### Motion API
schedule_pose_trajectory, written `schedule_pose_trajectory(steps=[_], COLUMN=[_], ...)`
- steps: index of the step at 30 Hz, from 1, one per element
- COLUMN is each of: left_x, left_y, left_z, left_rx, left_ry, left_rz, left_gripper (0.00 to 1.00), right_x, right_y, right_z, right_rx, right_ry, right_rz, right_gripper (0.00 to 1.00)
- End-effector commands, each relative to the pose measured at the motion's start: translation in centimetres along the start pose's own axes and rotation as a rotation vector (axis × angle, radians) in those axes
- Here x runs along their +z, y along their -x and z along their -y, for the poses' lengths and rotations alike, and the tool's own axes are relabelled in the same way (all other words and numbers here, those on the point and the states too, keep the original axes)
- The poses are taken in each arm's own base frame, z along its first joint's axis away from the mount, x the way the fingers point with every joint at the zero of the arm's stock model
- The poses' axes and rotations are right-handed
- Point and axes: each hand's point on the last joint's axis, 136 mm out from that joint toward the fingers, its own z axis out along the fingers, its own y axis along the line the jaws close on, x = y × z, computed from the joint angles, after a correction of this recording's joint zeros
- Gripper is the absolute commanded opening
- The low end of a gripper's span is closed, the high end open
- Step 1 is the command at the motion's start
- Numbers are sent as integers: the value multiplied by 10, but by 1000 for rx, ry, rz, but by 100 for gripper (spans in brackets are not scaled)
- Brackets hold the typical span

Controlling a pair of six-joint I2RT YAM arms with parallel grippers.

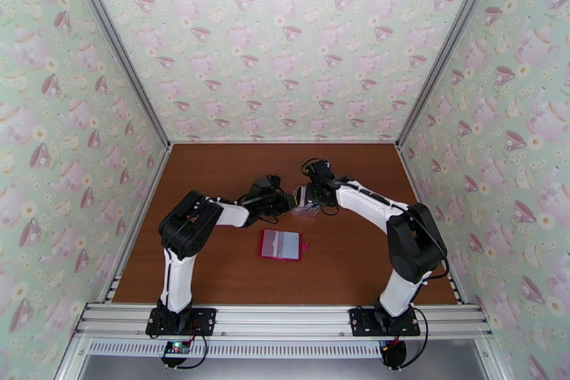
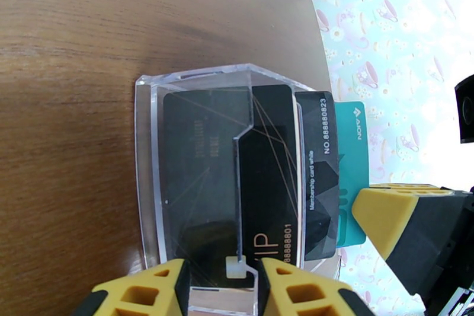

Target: Put the credit cards into the card holder

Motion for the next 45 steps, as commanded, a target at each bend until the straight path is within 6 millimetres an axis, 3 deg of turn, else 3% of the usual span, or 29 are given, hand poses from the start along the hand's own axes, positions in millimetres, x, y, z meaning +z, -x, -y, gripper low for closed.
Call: schedule_pose_trajectory(steps=[1,9,12,14,25,33,39,45], left_x=[0,0,1,-1,-2,-10,-16,-37], left_y=[-25,-25,-25,-33,-29,-16,1,7], left_z=[-37,-36,-33,-40,-25,-4,22,38], left_rx=[-73,-73,-78,-95,-64,-5,41,96], left_ry=[94,88,75,78,41,33,3,12], left_rz=[-74,-75,-74,-86,-76,-33,-2,33], left_gripper=[35,35,35,35,35,39,43,43], right_x=[-6,-9,-14,-21,-69,-101,-118,-125], right_y=[-6,7,12,18,39,20,-11,-46], right_z=[3,0,-2,-3,8,5,-6,-22], right_rx=[-11,-27,-25,-22,-19,-3,-24,-31], right_ry=[-21,-15,-2,4,-7,98,170,263], right_rz=[-19,-16,0,19,125,167,178,168], right_gripper=[13,0,0,0,0,0,0,0])
